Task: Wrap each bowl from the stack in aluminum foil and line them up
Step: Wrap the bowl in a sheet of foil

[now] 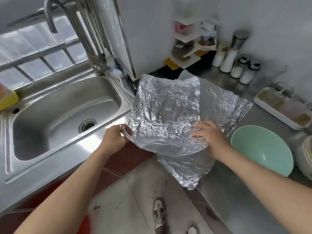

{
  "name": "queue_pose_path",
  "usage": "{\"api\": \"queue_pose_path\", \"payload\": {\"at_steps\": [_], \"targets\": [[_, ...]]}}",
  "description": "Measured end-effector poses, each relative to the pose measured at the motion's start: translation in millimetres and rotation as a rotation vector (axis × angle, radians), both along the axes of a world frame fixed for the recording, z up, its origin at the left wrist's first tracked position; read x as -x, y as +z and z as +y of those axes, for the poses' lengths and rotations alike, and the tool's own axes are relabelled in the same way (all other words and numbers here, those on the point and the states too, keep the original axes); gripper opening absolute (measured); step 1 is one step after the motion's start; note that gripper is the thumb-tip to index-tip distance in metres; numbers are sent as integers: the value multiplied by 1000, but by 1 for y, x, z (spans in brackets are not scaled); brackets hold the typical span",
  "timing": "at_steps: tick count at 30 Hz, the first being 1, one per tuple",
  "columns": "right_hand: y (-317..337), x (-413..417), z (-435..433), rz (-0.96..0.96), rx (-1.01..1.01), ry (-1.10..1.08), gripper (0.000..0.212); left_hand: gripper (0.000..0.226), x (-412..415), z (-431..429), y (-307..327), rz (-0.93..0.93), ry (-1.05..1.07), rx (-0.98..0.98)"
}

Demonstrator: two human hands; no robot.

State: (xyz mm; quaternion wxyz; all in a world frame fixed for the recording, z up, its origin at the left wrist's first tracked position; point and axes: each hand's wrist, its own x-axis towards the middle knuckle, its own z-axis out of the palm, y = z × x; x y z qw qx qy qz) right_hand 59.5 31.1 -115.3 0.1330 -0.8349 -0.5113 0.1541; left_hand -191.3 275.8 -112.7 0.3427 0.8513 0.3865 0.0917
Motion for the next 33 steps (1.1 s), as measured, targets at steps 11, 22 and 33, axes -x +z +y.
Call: {"api": "queue_pose_path", "payload": {"at_steps": [11, 22, 33], "targets": [[-31, 5, 12, 379, -26, -558, 43, 44, -10, 43, -47, -62, 188, 349], [-39, -6, 22, 408, 36, -771, 37, 36, -18, 33, -57, -190, 315, 646], [-39, -16, 20, 387, -8, -807, 34, 26, -37, 19, -51, -115, 374, 726]]}}
